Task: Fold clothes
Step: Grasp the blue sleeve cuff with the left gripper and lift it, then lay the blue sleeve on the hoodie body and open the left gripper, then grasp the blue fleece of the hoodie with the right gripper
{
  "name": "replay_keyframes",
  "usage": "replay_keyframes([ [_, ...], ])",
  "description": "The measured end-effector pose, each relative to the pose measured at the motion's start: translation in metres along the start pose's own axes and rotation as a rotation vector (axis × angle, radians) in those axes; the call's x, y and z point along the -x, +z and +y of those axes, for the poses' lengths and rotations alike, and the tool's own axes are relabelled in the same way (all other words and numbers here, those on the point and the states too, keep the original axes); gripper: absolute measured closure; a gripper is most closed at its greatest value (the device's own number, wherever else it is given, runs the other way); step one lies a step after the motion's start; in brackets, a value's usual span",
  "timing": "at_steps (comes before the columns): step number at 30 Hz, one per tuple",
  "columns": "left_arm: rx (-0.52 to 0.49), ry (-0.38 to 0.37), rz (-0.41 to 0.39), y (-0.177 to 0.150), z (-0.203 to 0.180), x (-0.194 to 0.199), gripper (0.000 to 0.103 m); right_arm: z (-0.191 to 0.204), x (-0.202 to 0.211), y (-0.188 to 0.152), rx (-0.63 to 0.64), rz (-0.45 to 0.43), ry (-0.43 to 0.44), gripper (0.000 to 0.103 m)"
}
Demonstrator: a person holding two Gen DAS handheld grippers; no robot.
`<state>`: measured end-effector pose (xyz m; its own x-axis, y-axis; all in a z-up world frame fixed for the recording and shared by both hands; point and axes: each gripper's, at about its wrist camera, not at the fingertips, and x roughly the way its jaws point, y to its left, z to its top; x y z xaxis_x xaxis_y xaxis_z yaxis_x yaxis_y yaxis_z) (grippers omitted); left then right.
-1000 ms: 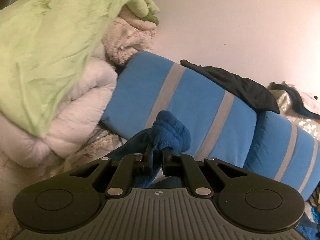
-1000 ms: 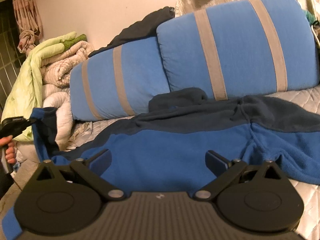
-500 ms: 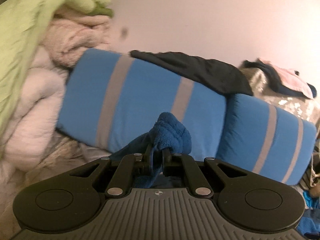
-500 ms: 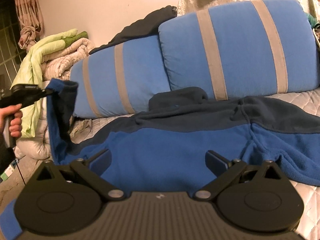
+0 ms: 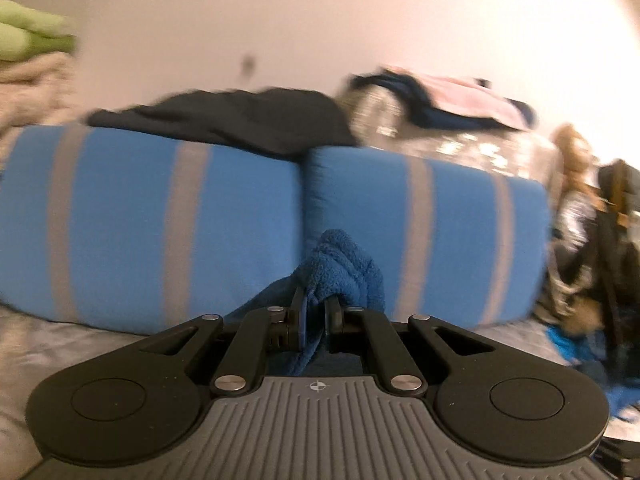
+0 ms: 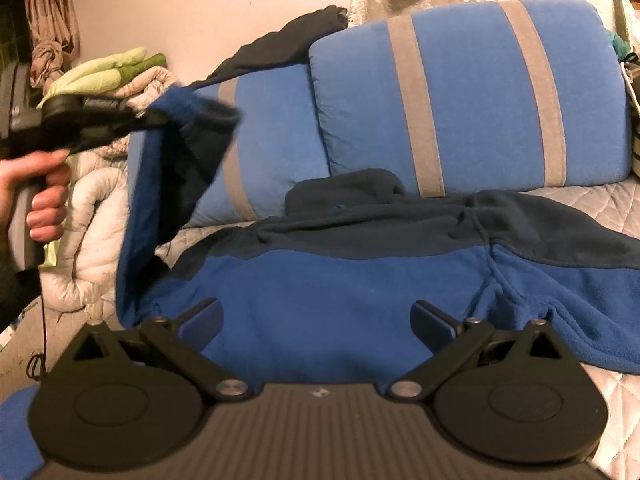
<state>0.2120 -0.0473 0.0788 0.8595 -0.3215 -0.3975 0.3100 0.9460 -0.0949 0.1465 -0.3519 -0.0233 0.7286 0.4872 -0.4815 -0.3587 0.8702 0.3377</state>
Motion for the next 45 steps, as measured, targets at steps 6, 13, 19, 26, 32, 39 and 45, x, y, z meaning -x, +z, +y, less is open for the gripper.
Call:
replay_keyframes([
  [6, -0.184, -0.148, 0.236, -0.05, -0.028, -0.039, 0.027, 0.0, 0.003, -0.001, 0.003, -0.005, 0.001, 0.0],
  [13, -0.184, -0.102, 0.265, -0.083, -0.004, -0.01, 0.027, 0.004, 0.0, 0.001, 0.041, 0.036, 0.026, 0.0],
  [19, -0.227, -0.042, 0.26, -0.09, 0.024, 0.028, 0.027, 0.05, -0.013, 0.002, 0.48, 0.112, 0.021, 0.0],
  [26, -0.249, 0.032, 0.243, -0.101, 0.062, 0.057, 0.026, 0.084, -0.045, -0.008, 1.027, 0.158, 0.014, 0.007],
  [32, -0.191, 0.074, 0.259, -0.116, 0.092, 0.061, 0.026, 0.077, -0.098, -0.025, 1.262, 0.266, -0.022, 0.024],
  [39, -0.171, 0.103, 0.276, -0.134, 0.114, 0.059, 0.026, 0.076, -0.135, -0.052, 1.472, 0.328, -0.021, 0.038],
  [45, -0.196, 0.096, 0.257, -0.143, 0.118, 0.058, 0.026, 0.086, -0.148, -0.067, 1.599, 0.356, -0.035, 0.089],
])
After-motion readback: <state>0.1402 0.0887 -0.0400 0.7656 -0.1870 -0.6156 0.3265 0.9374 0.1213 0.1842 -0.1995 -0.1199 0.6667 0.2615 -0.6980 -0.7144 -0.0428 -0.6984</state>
